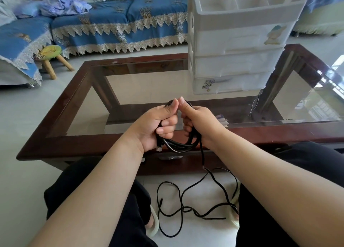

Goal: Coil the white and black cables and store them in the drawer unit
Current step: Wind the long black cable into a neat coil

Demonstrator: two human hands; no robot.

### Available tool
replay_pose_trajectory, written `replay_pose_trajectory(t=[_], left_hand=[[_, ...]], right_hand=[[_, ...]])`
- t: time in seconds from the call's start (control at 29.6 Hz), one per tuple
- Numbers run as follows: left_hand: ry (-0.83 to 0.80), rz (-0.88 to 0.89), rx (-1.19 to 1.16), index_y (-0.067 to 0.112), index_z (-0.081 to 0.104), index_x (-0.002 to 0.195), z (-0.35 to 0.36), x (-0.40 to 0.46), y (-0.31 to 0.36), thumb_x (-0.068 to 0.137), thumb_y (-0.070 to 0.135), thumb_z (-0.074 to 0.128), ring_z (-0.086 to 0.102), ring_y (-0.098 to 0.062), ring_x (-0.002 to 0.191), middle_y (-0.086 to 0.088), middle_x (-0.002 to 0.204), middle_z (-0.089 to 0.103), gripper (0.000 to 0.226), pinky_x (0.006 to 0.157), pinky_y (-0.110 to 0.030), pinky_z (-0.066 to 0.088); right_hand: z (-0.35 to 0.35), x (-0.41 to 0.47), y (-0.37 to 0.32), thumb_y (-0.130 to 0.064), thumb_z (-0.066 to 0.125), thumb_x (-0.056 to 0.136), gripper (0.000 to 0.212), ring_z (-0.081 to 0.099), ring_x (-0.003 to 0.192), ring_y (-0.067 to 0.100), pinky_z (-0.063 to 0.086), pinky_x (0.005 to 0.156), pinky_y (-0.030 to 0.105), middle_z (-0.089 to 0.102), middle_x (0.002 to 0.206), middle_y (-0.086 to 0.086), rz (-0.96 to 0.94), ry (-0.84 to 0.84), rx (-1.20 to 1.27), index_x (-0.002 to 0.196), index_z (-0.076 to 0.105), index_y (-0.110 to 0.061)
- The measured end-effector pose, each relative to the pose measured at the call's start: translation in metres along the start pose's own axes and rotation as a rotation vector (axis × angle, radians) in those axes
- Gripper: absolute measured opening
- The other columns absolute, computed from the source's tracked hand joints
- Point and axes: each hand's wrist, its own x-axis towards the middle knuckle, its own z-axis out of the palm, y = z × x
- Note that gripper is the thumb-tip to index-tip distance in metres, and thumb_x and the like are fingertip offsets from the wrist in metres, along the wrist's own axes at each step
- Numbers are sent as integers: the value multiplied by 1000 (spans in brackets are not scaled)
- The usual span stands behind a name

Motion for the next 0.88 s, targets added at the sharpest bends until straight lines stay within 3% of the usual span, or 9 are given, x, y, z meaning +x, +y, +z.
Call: replay_pose_trajectory(t=[0.1, 0.17, 0.27, 0.37, 0.44, 0.51, 0.64, 0.78, 0.88], left_hand=[[60, 20, 39, 16, 52, 72, 4, -2, -2, 79, 49, 50, 53, -6, 43, 3, 57, 59, 34, 40, -16, 41], [57, 11, 15, 14, 50, 75, 5, -3, -2, 78, 52, 47, 56, -6, 44, 4, 55, 59, 38, 42, -18, 46], [-18, -46, -81, 13, 46, 75, 4, -4, 0, 84, 55, 42, 33, -2, 28, 8, 38, 36, 43, 33, -15, 27], [-17, -89, -145, 14, 43, 68, 2, -3, 0, 90, 55, 40, 24, -2, 23, 9, 33, 27, 47, 32, -17, 16], [-27, -110, -144, 15, 42, 65, 1, -3, 1, 91, 55, 39, 22, -2, 23, 9, 33, 26, 48, 32, -18, 15], [-43, -143, -111, 15, 41, 64, 2, -3, 1, 89, 58, 39, 21, -2, 23, 9, 33, 25, 49, 32, -18, 14], [-73, -187, -81, 16, 40, 64, 8, -5, -1, 91, 60, 34, 19, -3, 25, 9, 33, 23, 53, 33, -20, 11], [-67, -149, -110, 15, 42, 63, 12, -3, -1, 87, 61, 37, 20, -3, 24, 8, 33, 24, 52, 31, -18, 15], [-33, -113, -103, 15, 42, 63, 15, -2, -2, 87, 66, 32, 21, -3, 23, 8, 32, 25, 57, 30, -18, 17]], right_hand=[[1, -1, 4, -60, 65, 69, 50, 35, 40, 11, 36, 43, 24, 37, 45, -4, -16, 4, 38, 69, 52, -12], [1, -1, 6, -63, 64, 64, 56, 34, 38, 10, 36, 41, 23, 37, 44, -4, -54, 13, 30, 76, 55, -9], [3, -2, 8, -62, 61, 65, 56, 32, 35, 10, 34, 40, 24, 35, 42, -6, -112, 26, 19, 77, 52, -8], [2, -3, 4, -65, 57, 66, 56, 43, 37, 15, 43, 47, 29, 44, 43, -1, -135, 19, -66, 63, 49, -10], [-1, -4, -7, -65, 54, 73, 58, 58, 45, 14, 53, 58, 31, 59, 48, 0, -126, 17, -213, 63, 58, -8], [-7, -5, -18, -56, 53, 85, 55, 62, 50, 6, 53, 57, 21, 64, 52, -3, -153, 12, -339, 69, 65, -5], [-12, -4, -26, -56, 52, 88, 53, 59, 47, 15, 55, 56, 28, 59, 52, 5, -156, -17, -315, 73, 59, -5], [-10, -1, -27, -56, 48, 90, 55, 44, 37, 14, 43, 47, 24, 48, 42, 0, -206, -4, -344, 66, 53, -7], [-9, -1, -28, -51, 51, 91, 51, 45, 38, 16, 43, 46, 25, 50, 45, 4, -245, 19, -271, 70, 56, -5]])
